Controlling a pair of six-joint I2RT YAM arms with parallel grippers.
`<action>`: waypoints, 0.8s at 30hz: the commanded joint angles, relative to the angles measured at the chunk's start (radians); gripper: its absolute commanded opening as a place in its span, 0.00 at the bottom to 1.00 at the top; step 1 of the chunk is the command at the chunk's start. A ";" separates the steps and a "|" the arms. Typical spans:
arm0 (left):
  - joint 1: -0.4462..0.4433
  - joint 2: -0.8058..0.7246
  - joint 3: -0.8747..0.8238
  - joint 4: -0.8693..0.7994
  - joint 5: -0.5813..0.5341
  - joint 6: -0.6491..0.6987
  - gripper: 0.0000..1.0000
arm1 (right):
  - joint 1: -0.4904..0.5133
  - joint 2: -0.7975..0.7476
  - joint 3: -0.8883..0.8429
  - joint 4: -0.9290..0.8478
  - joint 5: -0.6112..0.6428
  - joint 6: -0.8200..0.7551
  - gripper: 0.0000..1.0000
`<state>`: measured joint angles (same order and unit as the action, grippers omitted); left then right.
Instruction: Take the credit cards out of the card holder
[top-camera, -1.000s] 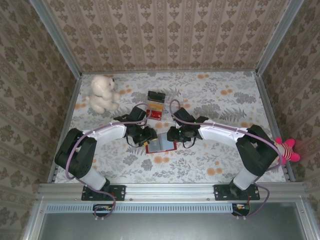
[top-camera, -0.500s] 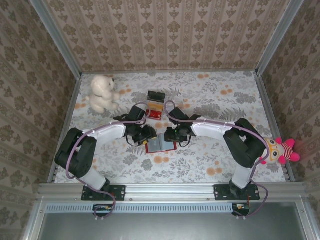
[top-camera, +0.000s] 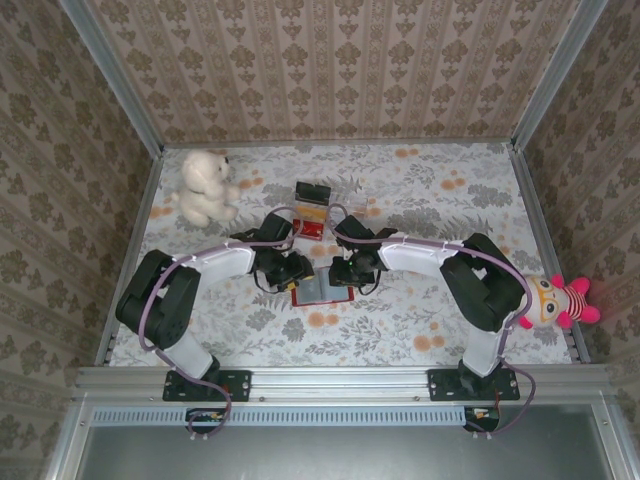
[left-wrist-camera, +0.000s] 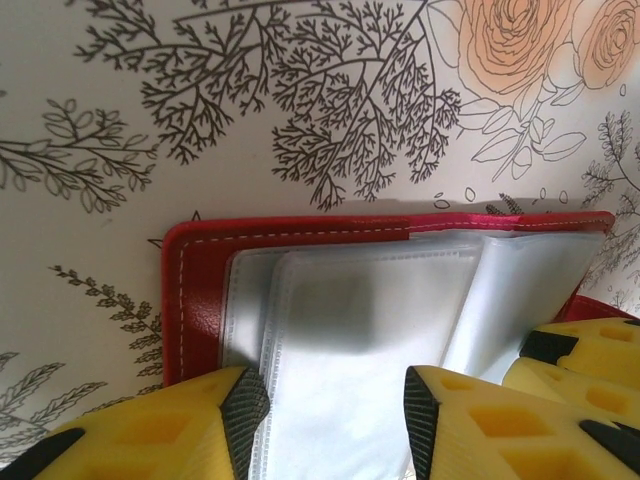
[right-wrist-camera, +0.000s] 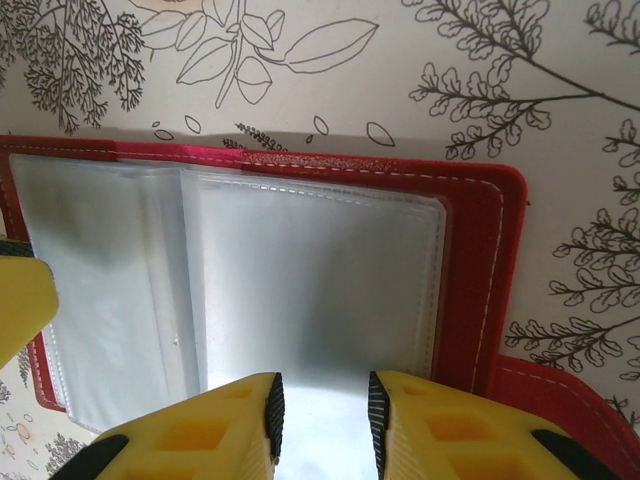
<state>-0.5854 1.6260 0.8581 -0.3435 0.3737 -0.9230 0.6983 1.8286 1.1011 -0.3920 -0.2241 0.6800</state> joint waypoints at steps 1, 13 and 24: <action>0.007 0.014 0.014 0.008 0.026 0.021 0.43 | -0.002 0.031 0.022 -0.036 -0.024 -0.013 0.31; 0.009 -0.009 0.008 0.079 0.115 0.045 0.43 | -0.003 0.042 0.020 -0.030 -0.035 -0.013 0.30; 0.012 -0.039 0.035 0.001 0.079 0.088 0.43 | -0.010 0.035 0.004 -0.020 -0.034 -0.005 0.30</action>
<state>-0.5777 1.6253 0.8593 -0.2935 0.4595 -0.8772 0.6937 1.8458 1.1130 -0.3923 -0.2478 0.6800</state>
